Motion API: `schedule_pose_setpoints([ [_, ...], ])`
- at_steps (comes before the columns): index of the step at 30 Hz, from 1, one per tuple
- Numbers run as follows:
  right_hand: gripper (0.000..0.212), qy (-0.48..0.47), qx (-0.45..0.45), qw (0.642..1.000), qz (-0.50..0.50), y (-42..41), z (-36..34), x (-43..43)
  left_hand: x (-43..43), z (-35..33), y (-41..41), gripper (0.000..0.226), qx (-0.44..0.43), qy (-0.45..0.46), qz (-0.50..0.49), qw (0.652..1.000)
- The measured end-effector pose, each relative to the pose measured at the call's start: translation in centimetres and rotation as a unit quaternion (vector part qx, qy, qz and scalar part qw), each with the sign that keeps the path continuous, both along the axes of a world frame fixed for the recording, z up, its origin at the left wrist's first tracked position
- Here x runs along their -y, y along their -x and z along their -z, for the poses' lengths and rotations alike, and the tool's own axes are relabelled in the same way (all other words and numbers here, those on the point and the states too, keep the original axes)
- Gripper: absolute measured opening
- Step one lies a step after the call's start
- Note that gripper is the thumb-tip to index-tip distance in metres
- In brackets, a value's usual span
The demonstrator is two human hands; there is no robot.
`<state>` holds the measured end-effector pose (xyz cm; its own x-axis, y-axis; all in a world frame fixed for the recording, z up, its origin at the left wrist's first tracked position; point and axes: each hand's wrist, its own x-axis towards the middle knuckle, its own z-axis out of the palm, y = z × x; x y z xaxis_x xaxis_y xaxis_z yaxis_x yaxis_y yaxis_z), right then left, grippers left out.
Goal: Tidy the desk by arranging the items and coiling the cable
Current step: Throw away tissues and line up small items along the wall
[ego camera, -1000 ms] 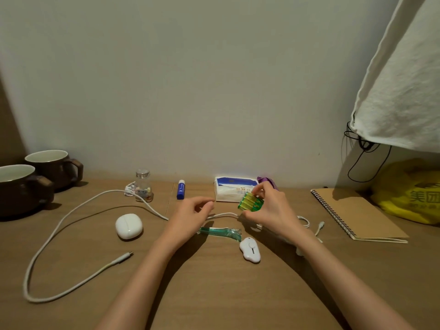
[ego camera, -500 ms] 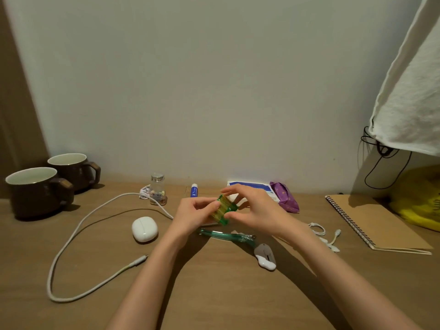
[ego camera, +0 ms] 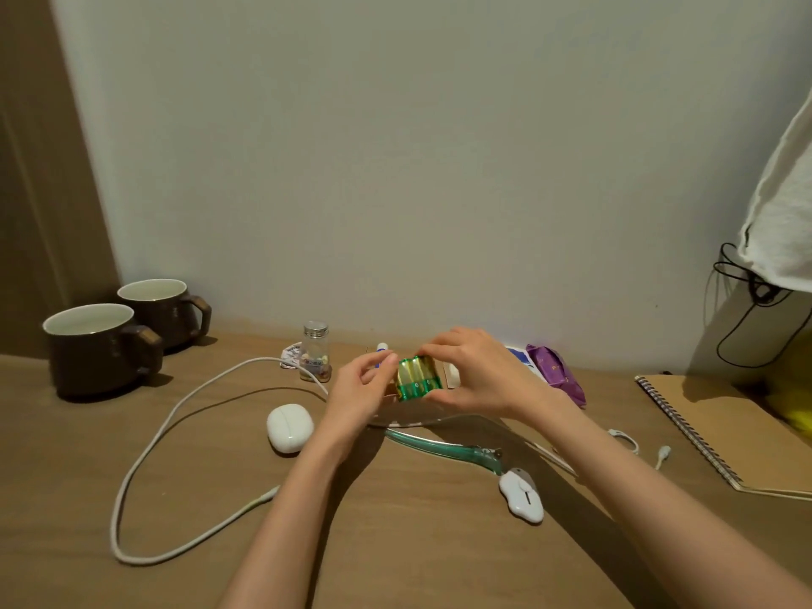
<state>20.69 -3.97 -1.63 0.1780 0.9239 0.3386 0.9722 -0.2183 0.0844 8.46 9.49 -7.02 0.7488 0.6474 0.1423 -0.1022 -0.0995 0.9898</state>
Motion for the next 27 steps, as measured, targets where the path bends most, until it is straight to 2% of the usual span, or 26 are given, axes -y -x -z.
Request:
schedule_pose_setpoints([
  [2, 0.049, -0.003, -0.009, 0.999, 0.042, -1.1, 0.4, -0.7, 0.1, 0.3, 0.0, 0.026, -0.019, -0.113, -0.064, 0.991],
  [5, 0.05, 0.024, -0.013, 0.995, 0.093, -2.1, 1.4, -1.7, 0.4, 1.0, 0.1, 0.031, -0.074, -0.295, -0.083, 0.949],
  [10, 0.05, 0.065, -0.039, 0.989, 0.124, -2.9, 2.5, -2.8, 0.8, 2.0, -0.6, 0.04, -0.139, -0.421, -0.053, 0.894],
  [13, 0.05, 0.083, -0.044, 0.987, 0.132, -3.2, 3.0, -3.0, 0.7, 2.5, -0.8, 0.047, -0.189, -0.446, -0.021, 0.875],
  [18, 0.047, 0.09, -0.059, 0.984, 0.139, -3.4, 3.2, -3.1, 0.7, 2.6, -1.0, 0.048, -0.196, -0.448, -0.01, 0.872],
  [23, 0.049, 0.03, -0.033, 0.99, 0.136, -2.5, 3.3, -2.5, 0.5, 2.7, -1.0, 0.047, -0.192, -0.439, -0.01, 0.878],
  [27, 0.035, 0.008, 0.02, 0.991, 0.132, -1.3, 3.8, -1.8, 0.4, 2.8, -0.9, 0.041, -0.201, -0.43, -0.041, 0.879],
])
